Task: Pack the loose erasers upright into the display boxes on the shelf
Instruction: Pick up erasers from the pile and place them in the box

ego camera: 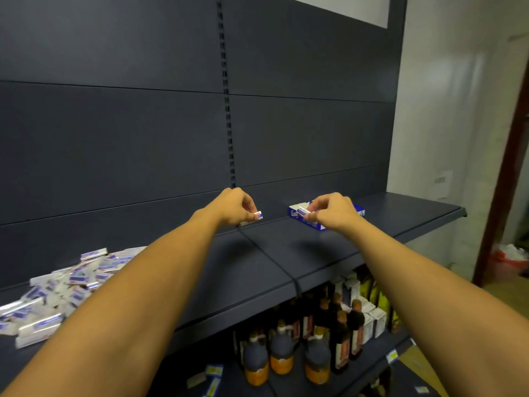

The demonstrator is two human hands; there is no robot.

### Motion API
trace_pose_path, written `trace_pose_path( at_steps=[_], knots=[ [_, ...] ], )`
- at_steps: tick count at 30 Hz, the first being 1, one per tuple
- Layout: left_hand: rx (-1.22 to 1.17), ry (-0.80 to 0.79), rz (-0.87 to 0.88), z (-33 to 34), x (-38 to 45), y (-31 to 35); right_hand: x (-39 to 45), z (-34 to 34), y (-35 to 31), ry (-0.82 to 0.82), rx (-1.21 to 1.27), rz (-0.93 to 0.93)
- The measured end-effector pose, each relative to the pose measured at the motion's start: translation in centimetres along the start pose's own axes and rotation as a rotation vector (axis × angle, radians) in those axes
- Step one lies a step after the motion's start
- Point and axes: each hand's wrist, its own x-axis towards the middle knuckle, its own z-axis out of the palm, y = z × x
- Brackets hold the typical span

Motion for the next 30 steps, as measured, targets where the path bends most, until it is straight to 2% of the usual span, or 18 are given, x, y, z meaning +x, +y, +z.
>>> trace_pose_path(
  at_steps=[6, 10, 30],
  knots=[
    [-0.019, 0.045, -0.018, 2.3, 3.9, 4.1, 2.7, -3.4, 4.2, -0.014, -0.022, -0.006],
    [0.009, 0.02, -0.027, 3.6, 6.1, 5.3, 4.5, -4.3, 6.1, -0.018, 0.006, 0.004],
    [0.036, 0.081, -0.053, 9.1, 24.4, 2.9, 24.0, -1.8, 13.6, -0.051, 0.099, -0.089]
  ],
)
